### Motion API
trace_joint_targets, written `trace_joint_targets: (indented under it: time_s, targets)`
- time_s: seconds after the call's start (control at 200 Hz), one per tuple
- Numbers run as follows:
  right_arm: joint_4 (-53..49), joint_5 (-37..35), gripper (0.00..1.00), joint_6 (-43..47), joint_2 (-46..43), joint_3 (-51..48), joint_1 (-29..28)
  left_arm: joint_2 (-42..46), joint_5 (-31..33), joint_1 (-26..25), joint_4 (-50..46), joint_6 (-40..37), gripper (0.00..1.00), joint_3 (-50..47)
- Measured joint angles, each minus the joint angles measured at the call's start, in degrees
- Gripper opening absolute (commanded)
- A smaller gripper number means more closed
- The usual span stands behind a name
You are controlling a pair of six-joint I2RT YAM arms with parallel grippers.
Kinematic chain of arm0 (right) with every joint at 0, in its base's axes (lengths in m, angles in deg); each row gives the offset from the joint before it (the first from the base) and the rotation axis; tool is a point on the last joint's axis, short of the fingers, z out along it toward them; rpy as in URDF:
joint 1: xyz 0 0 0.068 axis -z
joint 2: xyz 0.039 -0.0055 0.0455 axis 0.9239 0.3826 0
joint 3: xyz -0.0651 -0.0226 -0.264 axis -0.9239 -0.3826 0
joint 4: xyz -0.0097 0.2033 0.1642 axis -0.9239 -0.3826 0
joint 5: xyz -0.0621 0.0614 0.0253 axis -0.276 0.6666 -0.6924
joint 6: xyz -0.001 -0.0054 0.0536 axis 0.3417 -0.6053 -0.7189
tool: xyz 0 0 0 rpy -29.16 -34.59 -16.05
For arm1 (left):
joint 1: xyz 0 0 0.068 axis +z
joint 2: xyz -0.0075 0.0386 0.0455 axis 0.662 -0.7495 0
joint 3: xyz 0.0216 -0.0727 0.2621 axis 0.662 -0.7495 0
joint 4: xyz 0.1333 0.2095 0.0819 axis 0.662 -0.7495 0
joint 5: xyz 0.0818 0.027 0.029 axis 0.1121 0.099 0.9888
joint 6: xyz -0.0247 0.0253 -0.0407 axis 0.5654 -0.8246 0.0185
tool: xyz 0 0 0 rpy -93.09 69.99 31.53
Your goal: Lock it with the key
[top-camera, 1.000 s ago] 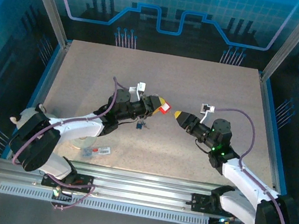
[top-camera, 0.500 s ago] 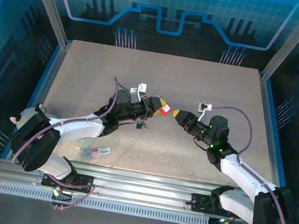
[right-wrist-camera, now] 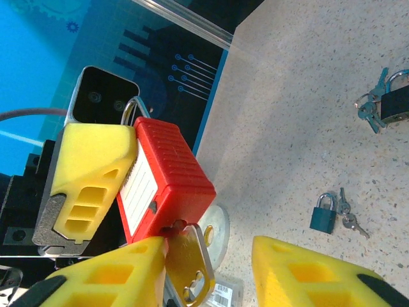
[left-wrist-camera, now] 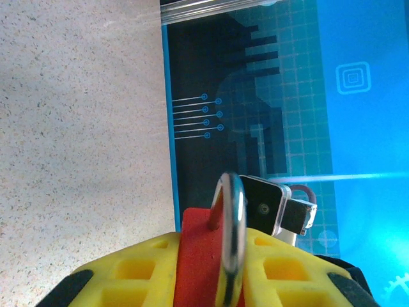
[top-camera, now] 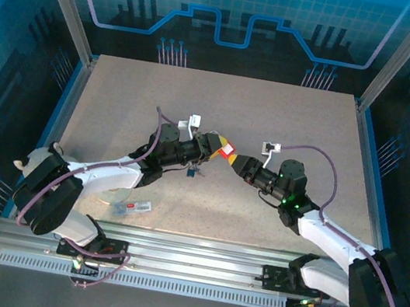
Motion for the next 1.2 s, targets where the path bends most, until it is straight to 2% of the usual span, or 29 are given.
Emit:
trace_joint_targets:
  time_s: [0.35,0.57,0.896,1.201]
  targets:
    - [1.8,-0.2,0.37,0.0,0.0,0.0,0.0,0.0,0.2,0.0,1.2,0.0,0.0,0.0]
    - [5.8,0.4,0.33,-1.4,1.2,-0.1,0.0,0.0,0.7,0.1,2.6,0.2,0.0,0.0]
    - [13.9,1.5,0.32,-3.8,1.2,-1.8,0.7,-2.3,0.7,0.0,10.3,2.4,0.0,-1.4]
    - [16.6,2.2,0.27,-5.6,1.0,-2.6,1.6,-3.7,0.3,-0.1,15.1,4.5,0.0,-2.1]
